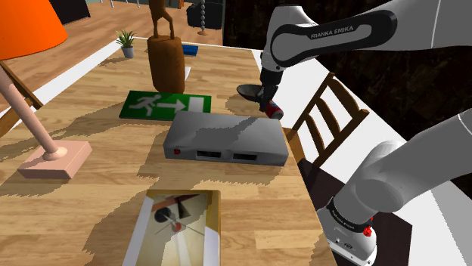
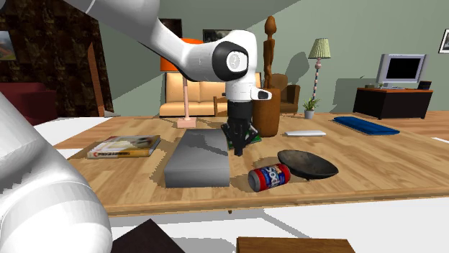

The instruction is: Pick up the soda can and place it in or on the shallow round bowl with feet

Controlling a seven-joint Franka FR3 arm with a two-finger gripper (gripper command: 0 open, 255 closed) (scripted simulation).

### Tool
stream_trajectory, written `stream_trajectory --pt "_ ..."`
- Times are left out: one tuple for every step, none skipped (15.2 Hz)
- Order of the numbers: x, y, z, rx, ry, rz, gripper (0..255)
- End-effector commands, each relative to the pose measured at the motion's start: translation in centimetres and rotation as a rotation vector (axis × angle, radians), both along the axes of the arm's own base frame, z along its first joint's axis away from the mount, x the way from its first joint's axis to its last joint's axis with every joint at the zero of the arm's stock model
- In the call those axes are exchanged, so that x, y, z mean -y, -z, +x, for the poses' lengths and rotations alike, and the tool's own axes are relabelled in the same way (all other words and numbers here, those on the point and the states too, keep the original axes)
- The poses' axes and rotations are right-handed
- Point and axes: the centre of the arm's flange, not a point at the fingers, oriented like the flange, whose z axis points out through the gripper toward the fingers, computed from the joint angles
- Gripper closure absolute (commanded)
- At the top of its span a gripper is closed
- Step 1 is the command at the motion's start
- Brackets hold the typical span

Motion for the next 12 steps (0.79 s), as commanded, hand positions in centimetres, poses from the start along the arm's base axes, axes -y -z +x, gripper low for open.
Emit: stream_trajectory --pt "0.0 0.0 0.0 0.0 0.0 0.0 255" --pt "0.0 0.0 0.0 0.0 0.0 0.0 255" --pt "0.0 0.0 0.0 0.0 0.0 0.0 255" --pt "0.0 0.0 0.0 0.0 0.0 0.0 255" --pt "0.0 0.0 0.0 0.0 0.0 0.0 255" --pt "0.0 0.0 0.0 0.0 0.0 0.0 0" --pt "1.3 0.2 0.2 0.001 0.036 -0.002 0" --pt "2.5 0.5 0.4 0.003 0.071 -0.003 0" --pt "3.8 0.7 0.5 0.004 0.107 -0.005 0" --pt "5.0 0.9 0.6 0.006 0.142 -0.007 0" --pt "6.3 1.2 0.6 0.007 0.178 -0.009 0" --pt "7.6 1.4 0.6 0.009 0.213 -0.01 0"
